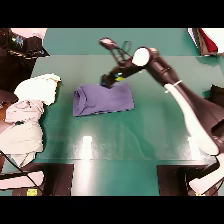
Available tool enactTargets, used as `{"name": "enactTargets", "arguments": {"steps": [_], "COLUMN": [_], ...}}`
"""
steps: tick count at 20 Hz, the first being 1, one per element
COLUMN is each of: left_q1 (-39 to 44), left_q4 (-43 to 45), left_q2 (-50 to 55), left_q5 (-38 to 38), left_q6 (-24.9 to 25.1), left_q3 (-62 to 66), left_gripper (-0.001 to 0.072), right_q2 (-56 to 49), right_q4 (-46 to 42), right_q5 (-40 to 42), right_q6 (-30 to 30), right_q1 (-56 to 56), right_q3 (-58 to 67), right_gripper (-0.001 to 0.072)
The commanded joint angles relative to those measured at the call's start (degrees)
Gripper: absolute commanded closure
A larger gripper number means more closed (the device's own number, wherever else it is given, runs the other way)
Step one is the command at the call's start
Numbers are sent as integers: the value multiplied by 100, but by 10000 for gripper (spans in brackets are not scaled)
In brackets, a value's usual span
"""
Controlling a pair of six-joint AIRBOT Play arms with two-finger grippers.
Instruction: Fold the shirts.
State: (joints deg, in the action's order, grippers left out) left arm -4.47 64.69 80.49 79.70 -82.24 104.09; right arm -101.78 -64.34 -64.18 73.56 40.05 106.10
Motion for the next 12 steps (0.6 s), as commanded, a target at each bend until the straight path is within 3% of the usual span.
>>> {"name": "enactTargets", "arguments": {"steps": [1,3,7,12], "left_q1": [-20,-20,-20,-20], "left_q4": [-2,-26,-63,-262], "left_q2": [-13,11,11,11], "left_q5": [50,46,20,-46], "left_q6": [15,15,17,17], "left_q3": [-7,-7,-13,-13], "left_gripper": [683,683,683,683], "right_q2": [503,605,562,17], "right_q4": [-411,-105,1615,2769], "right_q5": [-588,-605,-284,-101], "right_q6": [369,402,321,-68], "right_q1": [-951,-1563,-2590,-2743], "right_q3": [-1102,-1731,-2614,-2848], "right_gripper": [156,155,150,148]}}
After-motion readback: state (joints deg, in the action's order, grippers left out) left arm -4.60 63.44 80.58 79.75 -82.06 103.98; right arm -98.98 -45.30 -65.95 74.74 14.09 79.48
